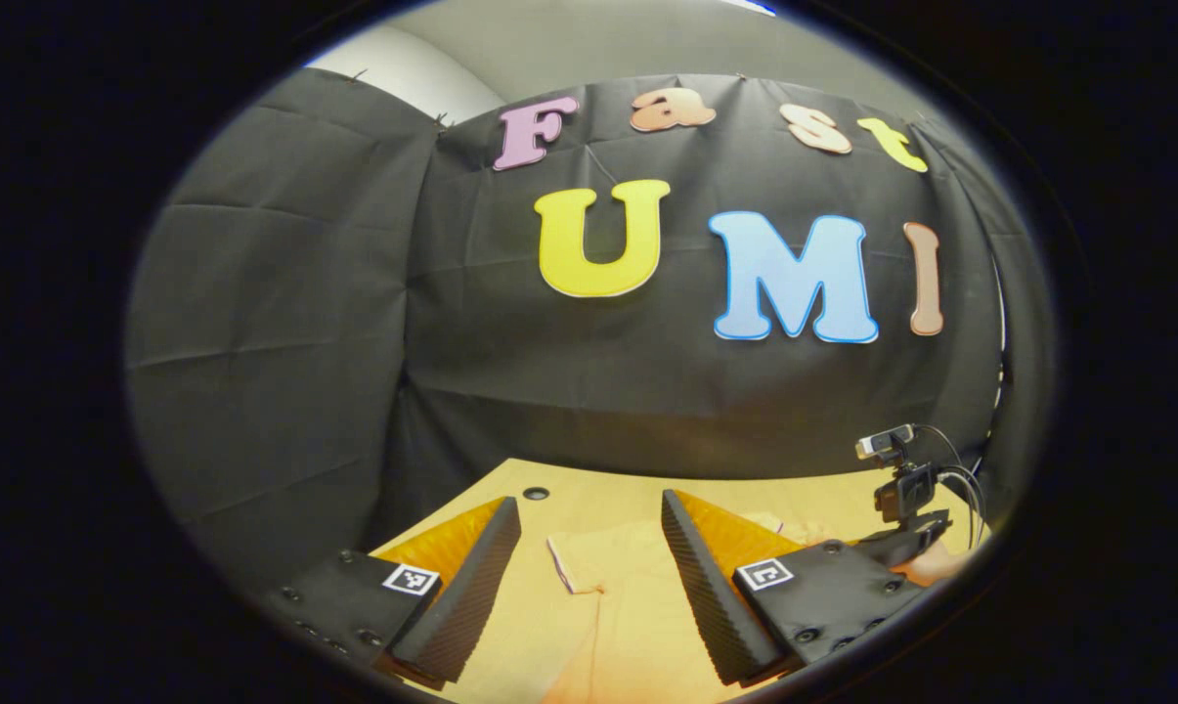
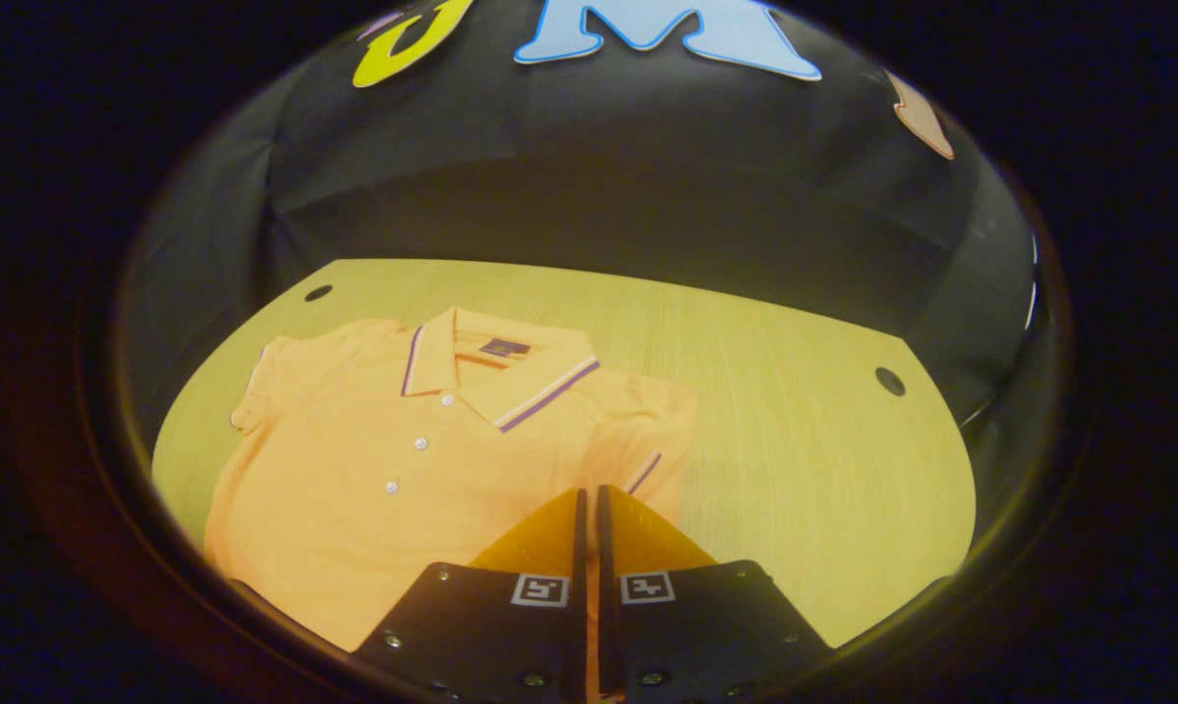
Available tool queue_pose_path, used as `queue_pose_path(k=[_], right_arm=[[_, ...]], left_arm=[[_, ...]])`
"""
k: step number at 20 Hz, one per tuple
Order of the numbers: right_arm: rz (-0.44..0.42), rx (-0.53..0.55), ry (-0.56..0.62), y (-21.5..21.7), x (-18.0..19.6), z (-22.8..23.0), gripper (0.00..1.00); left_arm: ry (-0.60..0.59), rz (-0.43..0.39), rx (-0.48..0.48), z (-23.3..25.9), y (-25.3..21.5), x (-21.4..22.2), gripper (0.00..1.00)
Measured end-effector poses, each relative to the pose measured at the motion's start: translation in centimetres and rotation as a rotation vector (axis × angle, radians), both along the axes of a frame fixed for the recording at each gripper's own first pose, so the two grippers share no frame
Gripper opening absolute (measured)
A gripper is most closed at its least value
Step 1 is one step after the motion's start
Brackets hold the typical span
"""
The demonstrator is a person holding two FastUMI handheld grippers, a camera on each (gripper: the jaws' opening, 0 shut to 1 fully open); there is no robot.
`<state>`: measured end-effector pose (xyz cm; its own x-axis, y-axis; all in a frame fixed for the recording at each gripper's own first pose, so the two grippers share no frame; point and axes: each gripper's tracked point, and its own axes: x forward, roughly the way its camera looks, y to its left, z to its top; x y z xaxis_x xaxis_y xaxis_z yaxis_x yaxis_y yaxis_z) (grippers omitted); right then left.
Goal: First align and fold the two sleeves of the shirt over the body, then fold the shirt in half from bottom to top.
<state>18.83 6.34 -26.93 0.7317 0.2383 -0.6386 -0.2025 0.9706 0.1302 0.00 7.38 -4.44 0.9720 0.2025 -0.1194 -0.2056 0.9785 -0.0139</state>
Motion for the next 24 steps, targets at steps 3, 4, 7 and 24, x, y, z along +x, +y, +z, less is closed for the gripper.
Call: queue_pose_path(k=[3,4,7,24], right_arm=[[-0.003,0.036,0.022,0.2,-0.1,-0.1,0.07],[-0.003,0.044,0.028,0.2,0.0,-0.1,0.08],[-0.009,0.057,0.027,0.1,-0.1,0.2,0.11],[-0.080,0.086,-0.113,0.2,-4.1,8.7,0.74]], left_arm=[[0.001,-0.013,-0.002,-0.1,-0.5,0.5,0.94],[0.001,-0.018,-0.003,0.0,-0.7,0.6,0.94],[0.001,-0.032,-0.004,-0.2,-1.1,0.9,0.94],[-0.007,-0.182,-0.028,-1.3,-2.2,4.1,0.95]])
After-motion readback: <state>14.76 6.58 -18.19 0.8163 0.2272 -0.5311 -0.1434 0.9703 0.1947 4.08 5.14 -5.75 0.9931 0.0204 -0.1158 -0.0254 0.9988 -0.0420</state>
